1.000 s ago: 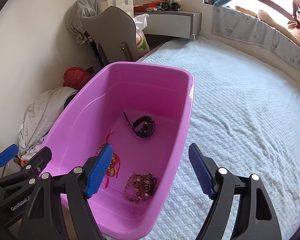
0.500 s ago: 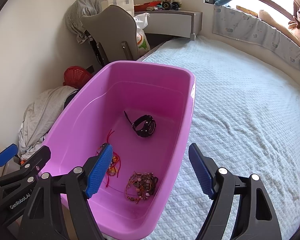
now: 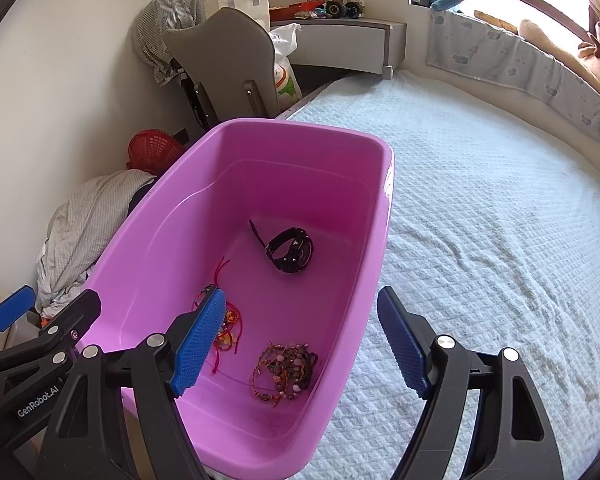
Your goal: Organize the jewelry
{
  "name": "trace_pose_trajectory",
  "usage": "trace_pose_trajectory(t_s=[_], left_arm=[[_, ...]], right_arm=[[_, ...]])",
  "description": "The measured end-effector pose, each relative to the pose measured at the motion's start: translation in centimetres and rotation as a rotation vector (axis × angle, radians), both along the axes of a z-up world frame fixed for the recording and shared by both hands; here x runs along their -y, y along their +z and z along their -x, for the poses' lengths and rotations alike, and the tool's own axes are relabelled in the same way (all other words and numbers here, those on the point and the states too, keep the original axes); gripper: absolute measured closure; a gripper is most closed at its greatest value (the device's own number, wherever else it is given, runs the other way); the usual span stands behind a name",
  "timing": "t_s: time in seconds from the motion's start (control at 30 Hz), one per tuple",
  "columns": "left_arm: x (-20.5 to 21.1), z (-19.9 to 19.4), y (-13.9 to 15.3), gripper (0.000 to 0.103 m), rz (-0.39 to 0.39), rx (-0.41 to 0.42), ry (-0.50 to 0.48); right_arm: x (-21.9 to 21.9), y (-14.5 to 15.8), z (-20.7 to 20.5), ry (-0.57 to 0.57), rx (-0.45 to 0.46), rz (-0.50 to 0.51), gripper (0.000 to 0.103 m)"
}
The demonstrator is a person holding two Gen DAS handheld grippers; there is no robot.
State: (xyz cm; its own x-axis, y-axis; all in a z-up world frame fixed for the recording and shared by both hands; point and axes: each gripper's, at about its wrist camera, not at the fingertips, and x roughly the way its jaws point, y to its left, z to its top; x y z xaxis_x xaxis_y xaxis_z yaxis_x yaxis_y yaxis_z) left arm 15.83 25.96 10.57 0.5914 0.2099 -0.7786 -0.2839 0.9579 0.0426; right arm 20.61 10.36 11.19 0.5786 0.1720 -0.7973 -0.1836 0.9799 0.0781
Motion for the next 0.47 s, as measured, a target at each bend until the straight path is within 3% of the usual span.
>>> trace_pose_trajectory(t_s=[0.47], left_arm=[[-0.04,-0.17,-0.26,0.007,0.008,-0.009,-0.002]], right_arm=[[0.12,-0.25,-0.03,0.002,-0.004,-0.006,0.028]])
